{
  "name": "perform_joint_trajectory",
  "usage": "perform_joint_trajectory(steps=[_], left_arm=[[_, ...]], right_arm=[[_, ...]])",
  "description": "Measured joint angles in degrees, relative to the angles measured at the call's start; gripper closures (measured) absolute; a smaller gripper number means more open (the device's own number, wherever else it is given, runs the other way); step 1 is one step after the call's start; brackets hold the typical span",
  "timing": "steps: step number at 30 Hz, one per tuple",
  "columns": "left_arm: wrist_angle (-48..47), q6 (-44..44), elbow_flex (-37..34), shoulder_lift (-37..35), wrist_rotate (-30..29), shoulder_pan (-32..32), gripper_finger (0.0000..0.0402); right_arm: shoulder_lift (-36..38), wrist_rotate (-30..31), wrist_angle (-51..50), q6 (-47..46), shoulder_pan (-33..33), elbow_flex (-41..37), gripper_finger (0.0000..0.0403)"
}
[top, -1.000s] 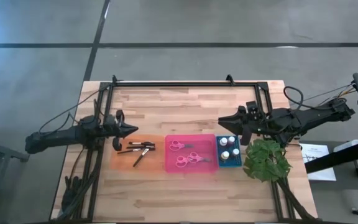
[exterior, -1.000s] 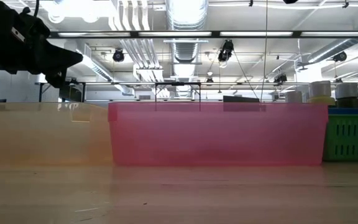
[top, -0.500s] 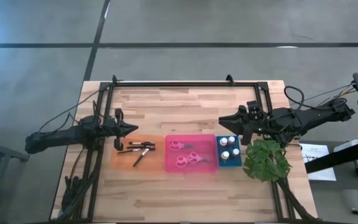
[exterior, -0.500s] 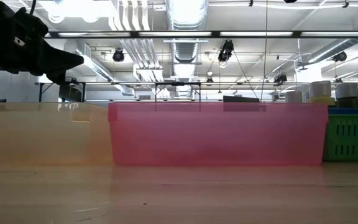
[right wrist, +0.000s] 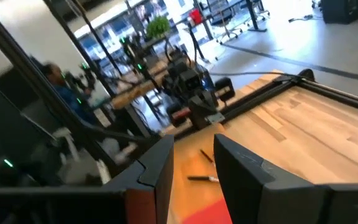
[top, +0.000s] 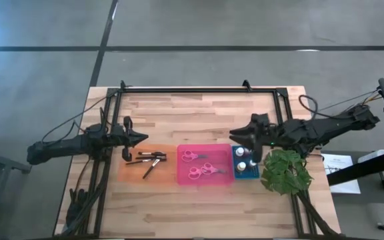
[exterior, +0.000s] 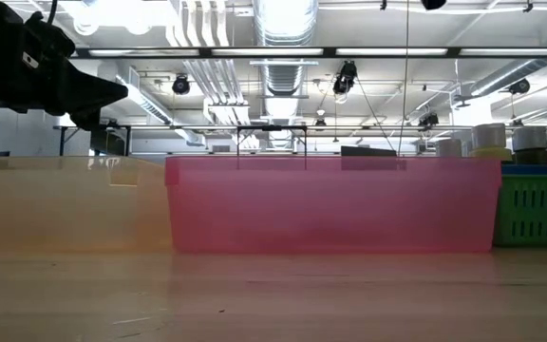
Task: Pick & Place Paint Supplies
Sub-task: Return to Home Position
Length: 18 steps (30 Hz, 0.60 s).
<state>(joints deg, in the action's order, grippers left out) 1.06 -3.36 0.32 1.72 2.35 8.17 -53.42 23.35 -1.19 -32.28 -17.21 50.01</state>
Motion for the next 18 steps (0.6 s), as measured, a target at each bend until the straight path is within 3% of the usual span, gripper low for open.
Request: perform_joint_trajectory(steps=[5, 8, 18], left_arm=[[0.0, 0.0, 0.0, 0.0, 0.0, 0.0, 0.0390], [0.0, 0.0, 0.0, 0.0, 0.0, 0.0, 0.0390], [0.0, 0.1, 0.0, 0.0, 0.0, 0.0, 0.0390]], right_arm=[[-4.7, -0.1, 0.1, 5.4, 0.0, -0.1, 0.0292], [-7.6, -3.6, 0.8, 7.8, 1.5, -0.2, 0.0292], [-14.2, -34.0, 8.8, 19.0, 13.4, -0.2, 0.0292]])
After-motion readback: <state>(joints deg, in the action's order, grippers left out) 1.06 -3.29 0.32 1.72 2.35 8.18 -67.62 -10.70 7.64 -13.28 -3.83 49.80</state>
